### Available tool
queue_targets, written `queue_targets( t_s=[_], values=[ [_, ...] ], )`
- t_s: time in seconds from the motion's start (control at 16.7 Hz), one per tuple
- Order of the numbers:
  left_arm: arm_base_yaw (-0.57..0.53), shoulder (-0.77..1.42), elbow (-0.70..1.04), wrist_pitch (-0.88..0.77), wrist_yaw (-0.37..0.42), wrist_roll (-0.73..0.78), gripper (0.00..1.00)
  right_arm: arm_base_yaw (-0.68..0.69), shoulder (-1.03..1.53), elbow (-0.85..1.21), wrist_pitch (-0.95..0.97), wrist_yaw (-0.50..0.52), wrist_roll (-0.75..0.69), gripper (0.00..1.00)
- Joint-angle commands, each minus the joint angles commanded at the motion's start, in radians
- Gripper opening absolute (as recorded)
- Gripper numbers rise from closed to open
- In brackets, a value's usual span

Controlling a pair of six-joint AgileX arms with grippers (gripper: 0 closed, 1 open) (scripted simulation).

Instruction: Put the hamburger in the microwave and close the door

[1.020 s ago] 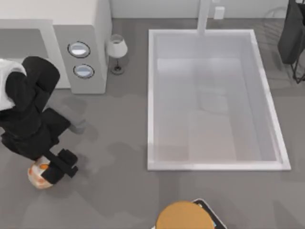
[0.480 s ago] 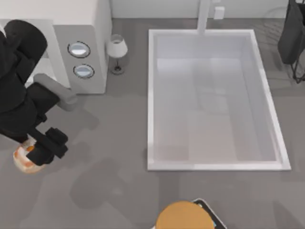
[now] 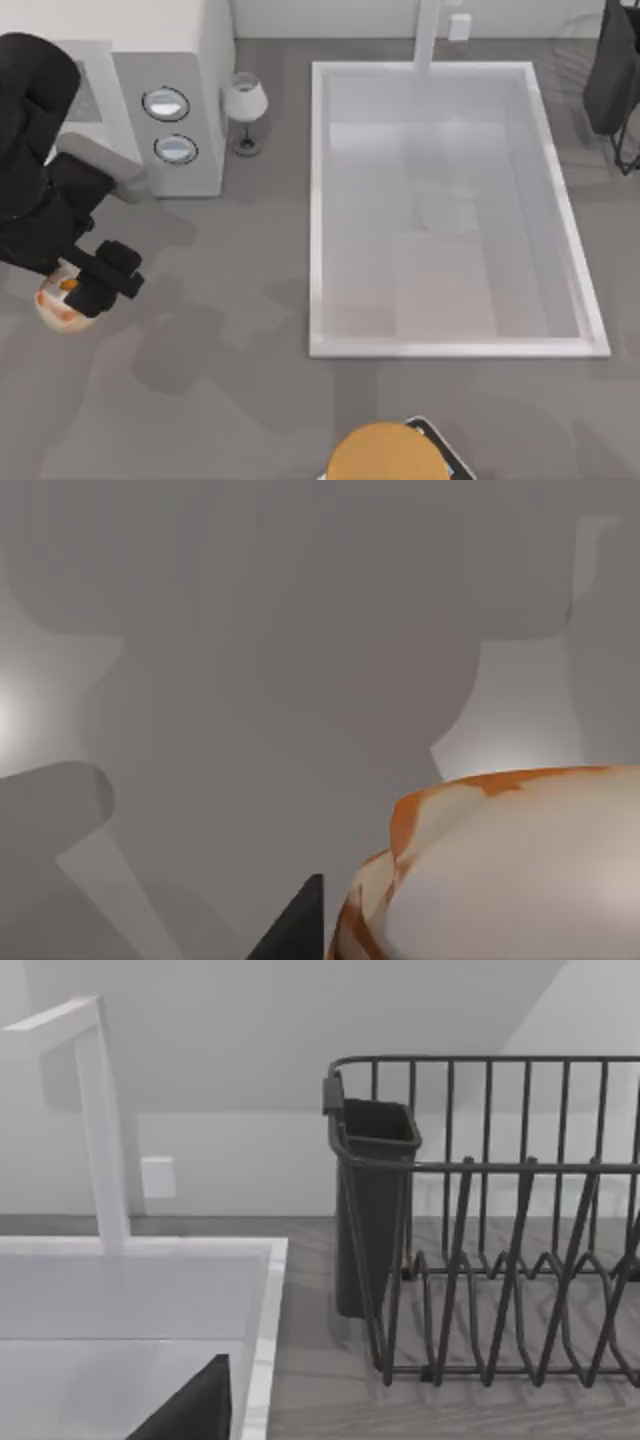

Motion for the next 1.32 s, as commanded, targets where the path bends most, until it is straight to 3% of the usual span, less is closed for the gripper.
queue_targets(
  t_s=[0.24,0.9,1.14,1.32],
  values=[
    [0.099,0.098,-0.027,0.316,0.024,-0.058,0.0,0.0,0.0,0.0,0.0,0.0,0.0,1.0],
    [0.321,0.355,-0.23,1.519,0.115,-0.242,0.0,0.0,0.0,0.0,0.0,0.0,0.0,1.0],
    [0.347,0.404,-0.307,1.768,0.141,-0.283,0.0,0.0,0.0,0.0,0.0,0.0,0.0,1.0],
    [0.352,0.421,-0.336,1.847,0.151,-0.296,0.0,0.0,0.0,0.0,0.0,0.0,0.0,1.0]
  ],
)
